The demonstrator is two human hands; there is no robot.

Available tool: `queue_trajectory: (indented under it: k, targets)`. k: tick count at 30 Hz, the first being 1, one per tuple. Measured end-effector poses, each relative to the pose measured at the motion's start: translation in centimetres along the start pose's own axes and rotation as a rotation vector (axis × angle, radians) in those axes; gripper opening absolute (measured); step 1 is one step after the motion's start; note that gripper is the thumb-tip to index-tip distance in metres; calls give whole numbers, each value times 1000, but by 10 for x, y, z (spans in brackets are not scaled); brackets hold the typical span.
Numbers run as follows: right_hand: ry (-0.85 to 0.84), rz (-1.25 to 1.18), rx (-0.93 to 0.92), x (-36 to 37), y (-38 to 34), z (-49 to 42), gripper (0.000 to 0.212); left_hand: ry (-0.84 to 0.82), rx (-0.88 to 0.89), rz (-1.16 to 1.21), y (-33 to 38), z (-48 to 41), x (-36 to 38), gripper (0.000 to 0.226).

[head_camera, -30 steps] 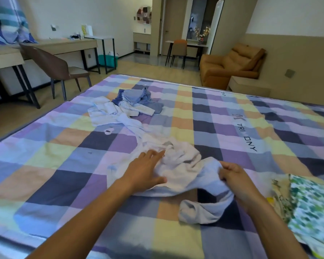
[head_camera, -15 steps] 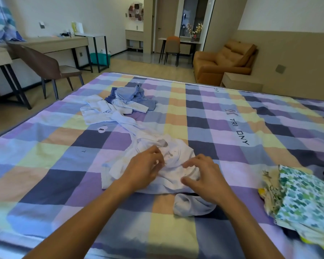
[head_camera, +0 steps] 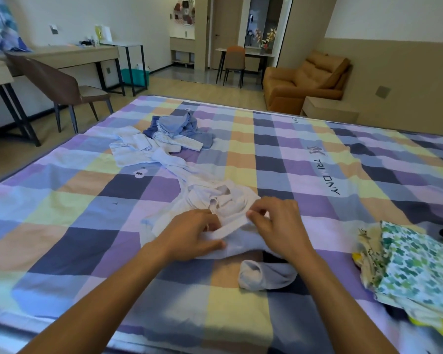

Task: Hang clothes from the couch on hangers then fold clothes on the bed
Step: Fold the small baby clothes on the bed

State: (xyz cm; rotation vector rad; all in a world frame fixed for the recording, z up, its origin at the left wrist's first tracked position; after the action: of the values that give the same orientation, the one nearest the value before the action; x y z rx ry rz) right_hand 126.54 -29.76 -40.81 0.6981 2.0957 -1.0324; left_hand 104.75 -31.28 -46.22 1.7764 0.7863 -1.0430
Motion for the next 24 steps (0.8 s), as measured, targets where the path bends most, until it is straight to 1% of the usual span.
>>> queue_trajectory:
  k: [2, 4, 5, 7, 8, 10, 12, 13, 14, 15, 16, 17, 18, 19, 20, 21, 22, 23, 24]
  targets:
    - [69, -181, 10, -14, -9, -8, 23, 78, 31, 31, 6, -4, -6, 33]
    - [96, -370, 45, -28, -17, -15, 27, 194, 24, 128, 12, -10, -12, 21]
    - [114, -463, 68, -35, -22, -18, 31, 256, -2, 179, 14, -13, -16, 21]
    - [159, -643, 160, -42, -26, -21, 35, 366, -83, 263, 17, -18, -26, 27]
    - [181, -726, 223, -43, -27, -22, 36, 395, -130, 315, 22, -20, -34, 30]
    - [202, -871, 308, -44, -30, -20, 37, 385, -233, 470, 37, -24, -54, 35]
    - [175, -919, 262, -49, -34, -17, 29, 367, -328, 695, 54, -24, -74, 38]
    - [121, -885, 206, -53, -37, -15, 25, 363, -364, 797, 62, -23, -83, 41]
    - [33, -801, 167, -54, -37, -13, 29, 361, -376, 906, 70, -22, -92, 41]
    - [-63, -644, 146, -54, -37, -9, 43, 355, -378, 1009, 77, -20, -101, 40]
    - [-154, -431, 141, -51, -34, -7, 60, 343, -379, 1093, 82, -18, -107, 39]
    - [-236, -198, 139, -43, -29, -5, 72, 314, -381, 1157, 85, -16, -110, 37]
    - [-300, -2, 144, -33, -24, -3, 75, 265, -374, 1193, 86, -17, -110, 32]
    - [-343, 120, 165, -21, -17, -1, 67, 215, -374, 1198, 85, -17, -107, 24]
    - [-365, 174, 182, -9, -12, -2, 51, 184, -374, 1149, 79, -17, -101, 15]
    - [-367, 186, 189, 1, -7, -2, 31, 162, -366, 1024, 72, -16, -92, 11]
    - [-358, 147, 212, 9, -2, -1, 16, 131, -343, 808, 62, -14, -81, 18]
    - [-339, 41, 256, 14, 3, 0, 15, 87, -313, 558, 53, -11, -68, 32]
    - [-316, -113, 316, 18, 7, 0, 21, 28, -284, 317, 46, -8, -55, 51]
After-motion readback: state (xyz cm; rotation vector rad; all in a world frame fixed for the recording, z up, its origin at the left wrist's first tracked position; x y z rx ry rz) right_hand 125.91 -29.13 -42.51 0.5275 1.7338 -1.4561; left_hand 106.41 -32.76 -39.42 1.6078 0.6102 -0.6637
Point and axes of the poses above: each hand's wrist, its own z-axis away from the middle knuckle, its own x-axis out of the palm, y = z × x, the point moved 2 cm from there along -z, towards the middle knuckle, and after that the axes turned 2 degrees about -z, right-handed, at the moved point
